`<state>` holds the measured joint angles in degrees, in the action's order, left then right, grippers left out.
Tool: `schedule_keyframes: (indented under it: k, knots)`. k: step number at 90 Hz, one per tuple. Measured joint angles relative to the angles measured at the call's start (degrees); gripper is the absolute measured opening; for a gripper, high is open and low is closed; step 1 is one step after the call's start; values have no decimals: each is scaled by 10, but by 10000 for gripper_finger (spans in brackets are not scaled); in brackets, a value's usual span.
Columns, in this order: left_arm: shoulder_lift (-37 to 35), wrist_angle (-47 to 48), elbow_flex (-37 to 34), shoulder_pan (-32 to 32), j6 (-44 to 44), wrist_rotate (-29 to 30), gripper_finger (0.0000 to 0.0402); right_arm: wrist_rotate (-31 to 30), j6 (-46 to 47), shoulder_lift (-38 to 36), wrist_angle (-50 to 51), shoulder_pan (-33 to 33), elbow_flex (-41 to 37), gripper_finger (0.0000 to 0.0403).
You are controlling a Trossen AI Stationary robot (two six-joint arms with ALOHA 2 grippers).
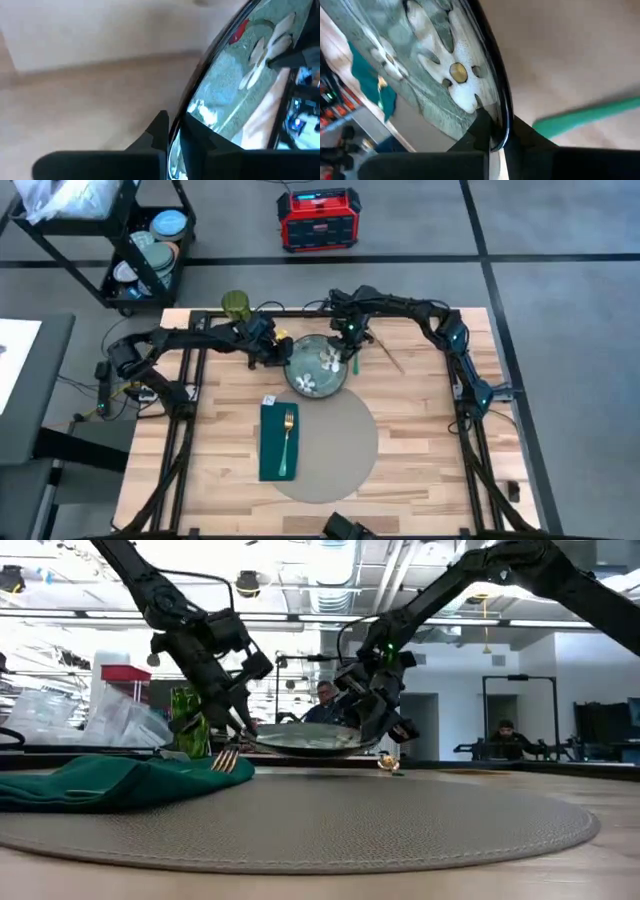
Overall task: Set table place
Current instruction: Put the green plate on the gray table mat
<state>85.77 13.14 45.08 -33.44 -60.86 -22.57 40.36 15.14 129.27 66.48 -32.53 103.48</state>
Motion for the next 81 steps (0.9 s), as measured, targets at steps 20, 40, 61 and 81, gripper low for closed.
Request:
schedule_keyframes:
  k: [20,40,61,81]
  knots:
    - [-34,39,1,69,5,1,3,-38,-32,-8,67,59,3,0]
    - [-33,49,2,149,3,-3,0,-76,-44,-34,111,120,2,0]
    - [-33,42,15,196,-9,-27,1,-100,-44,-72,159,163,2,1]
    - [-30,53,25,247,-31,-33,2,-79,-48,-75,135,201,-39,1]
